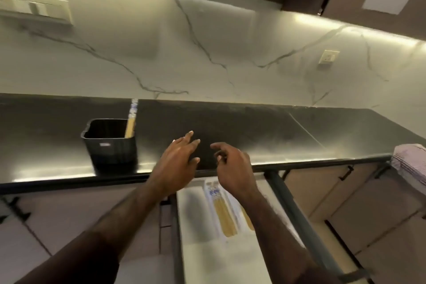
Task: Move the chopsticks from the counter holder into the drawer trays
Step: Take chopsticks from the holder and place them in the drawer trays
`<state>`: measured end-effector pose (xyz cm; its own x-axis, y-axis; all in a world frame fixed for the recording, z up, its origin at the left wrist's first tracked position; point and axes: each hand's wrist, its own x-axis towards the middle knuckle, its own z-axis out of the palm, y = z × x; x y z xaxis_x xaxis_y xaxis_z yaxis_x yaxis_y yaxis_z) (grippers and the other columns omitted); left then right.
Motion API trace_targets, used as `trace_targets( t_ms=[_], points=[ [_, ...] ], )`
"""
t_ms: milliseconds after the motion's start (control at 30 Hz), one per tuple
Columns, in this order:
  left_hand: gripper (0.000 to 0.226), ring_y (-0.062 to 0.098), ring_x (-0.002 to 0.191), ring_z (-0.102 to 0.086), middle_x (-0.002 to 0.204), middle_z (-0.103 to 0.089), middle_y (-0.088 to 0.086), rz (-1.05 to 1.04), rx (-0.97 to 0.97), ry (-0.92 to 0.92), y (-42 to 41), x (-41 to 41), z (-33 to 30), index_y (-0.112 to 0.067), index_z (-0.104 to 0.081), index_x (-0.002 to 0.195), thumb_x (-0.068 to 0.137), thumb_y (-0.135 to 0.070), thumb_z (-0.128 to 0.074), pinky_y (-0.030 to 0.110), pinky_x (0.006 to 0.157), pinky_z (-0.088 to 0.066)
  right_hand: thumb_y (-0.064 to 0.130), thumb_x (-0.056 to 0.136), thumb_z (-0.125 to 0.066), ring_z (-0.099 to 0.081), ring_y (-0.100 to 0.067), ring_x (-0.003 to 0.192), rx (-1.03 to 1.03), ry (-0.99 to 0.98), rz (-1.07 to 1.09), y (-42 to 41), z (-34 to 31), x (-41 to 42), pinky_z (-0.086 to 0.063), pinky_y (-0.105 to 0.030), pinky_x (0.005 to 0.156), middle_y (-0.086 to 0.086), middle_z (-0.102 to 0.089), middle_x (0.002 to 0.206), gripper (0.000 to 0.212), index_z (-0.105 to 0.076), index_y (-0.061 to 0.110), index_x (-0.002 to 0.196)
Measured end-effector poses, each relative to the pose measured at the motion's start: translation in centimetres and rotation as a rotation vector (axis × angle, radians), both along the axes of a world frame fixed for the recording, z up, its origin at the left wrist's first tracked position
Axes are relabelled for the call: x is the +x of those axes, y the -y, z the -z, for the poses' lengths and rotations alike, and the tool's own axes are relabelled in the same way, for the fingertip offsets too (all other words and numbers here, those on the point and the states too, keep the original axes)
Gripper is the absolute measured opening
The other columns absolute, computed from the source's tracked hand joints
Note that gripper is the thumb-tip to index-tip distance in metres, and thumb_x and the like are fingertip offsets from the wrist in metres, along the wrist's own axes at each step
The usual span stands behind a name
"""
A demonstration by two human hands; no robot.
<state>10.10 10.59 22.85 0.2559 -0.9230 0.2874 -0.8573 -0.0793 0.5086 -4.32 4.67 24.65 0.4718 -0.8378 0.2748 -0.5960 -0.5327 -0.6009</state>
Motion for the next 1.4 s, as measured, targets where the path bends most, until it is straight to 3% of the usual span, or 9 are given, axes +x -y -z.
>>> trace_targets(
  t_ms=[100,300,433,800,900,1000,1100,1267,1400],
  points=[
    [0.059,0.021,0.145,-0.020,0.158,-0.020,0.004,-0.023,-0.029,-0.020,-2.8,6.3,-0.9,-0.019,-0.032,0.147,0.094,-0.024,-0.056,0.032,0.114,-0.016,0.002,0.089,-0.050,-0.064,-0.015,0.107,-0.026,0.046,-0.025,-1.7,-0.5,7.1,-0.051,-0.033,0.097,0.003,-0.071,0.115,0.040,-0.066,0.024,0.119],
    [0.060,0.019,0.145,-0.023,0.156,-0.026,0.003,-0.051,-0.012,0.022,-6.7,19.9,-2.7,-0.019,-0.034,0.147,0.092,-0.020,-0.059,0.031,0.114,-0.021,0.006,0.094,-0.052,-0.063,-0.007,0.100,0.001,0.106,-0.104,-4.9,-1.5,20.6,-0.051,-0.021,0.091,0.003,-0.070,0.112,0.033,-0.065,0.020,0.121],
    [0.062,0.022,0.143,-0.027,0.155,-0.028,0.004,-0.100,0.006,0.026,-6.8,26.3,-2.7,-0.020,-0.032,0.147,0.091,-0.021,-0.060,0.037,0.115,-0.026,0.008,0.093,-0.055,-0.064,-0.006,0.097,0.028,0.117,-0.108,-5.5,-0.7,27.1,-0.055,-0.027,0.091,0.002,-0.070,0.110,0.034,-0.064,0.020,0.123],
    [0.061,0.019,0.145,-0.020,0.157,-0.024,0.001,-0.052,0.116,-0.044,0.7,31.9,2.1,-0.023,-0.026,0.149,0.094,-0.020,-0.054,0.035,0.118,-0.016,0.020,0.093,-0.061,-0.067,-0.009,0.095,0.144,0.024,0.075,1.7,4.1,34.9,-0.057,-0.025,0.082,0.000,-0.070,0.111,0.030,-0.062,0.020,0.123],
    [0.058,0.018,0.144,-0.025,0.156,-0.029,0.003,-0.060,0.118,-0.122,4.5,32.9,2.9,-0.021,-0.029,0.148,0.094,-0.014,-0.051,0.032,0.117,-0.019,0.023,0.093,-0.060,-0.067,-0.010,0.091,0.230,-0.003,0.136,4.4,5.2,35.7,-0.056,-0.028,0.082,0.002,-0.071,0.104,0.025,-0.064,0.022,0.117],
    [0.057,0.019,0.140,-0.033,0.151,-0.038,0.004,-0.094,0.109,-0.233,8.3,33.5,3.3,-0.021,-0.031,0.148,0.095,-0.016,-0.052,0.030,0.114,-0.025,0.025,0.093,-0.060,-0.064,-0.005,0.080,0.296,-0.018,0.158,6.6,6.3,36.0,-0.055,-0.023,0.072,0.009,-0.068,0.091,0.016,-0.065,0.025,0.109],
    [0.061,0.018,0.131,-0.046,0.148,-0.043,0.004,-0.121,0.103,-0.327,11.2,33.8,3.7,-0.023,-0.027,0.149,0.094,-0.021,-0.056,0.019,0.099,-0.031,0.028,0.094,-0.059,-0.061,-0.002,0.073,0.318,-0.023,0.159,8.3,6.9,36.3,-0.050,-0.017,0.064,0.012,-0.063,0.083,0.016,-0.065,0.025,0.108],
    [0.064,0.010,0.116,-0.059,0.127,-0.063,0.003,-0.175,-0.007,-0.464,14.1,34.2,5.1,-0.017,-0.040,0.143,0.086,-0.019,-0.068,0.015,0.092,-0.039,0.027,0.094,-0.054,-0.068,-0.016,0.089,0.329,-0.080,0.142,10.1,7.0,37.0,-0.057,-0.032,0.079,0.003,-0.070,0.095,0.018,-0.066,0.024,0.106],
    [0.044,0.005,0.091,-0.070,0.101,-0.075,0.002,-0.187,-0.069,-0.735,15.1,34.6,6.3,-0.013,-0.064,0.121,0.079,-0.009,-0.075,0.018,0.084,-0.053,0.027,0.093,-0.052,-0.067,-0.021,0.094,0.334,-0.108,0.118,10.9,7.0,37.6,-0.056,-0.035,0.080,-0.001,-0.070,0.099,0.021,-0.066,0.026,0.109]
  ],
)
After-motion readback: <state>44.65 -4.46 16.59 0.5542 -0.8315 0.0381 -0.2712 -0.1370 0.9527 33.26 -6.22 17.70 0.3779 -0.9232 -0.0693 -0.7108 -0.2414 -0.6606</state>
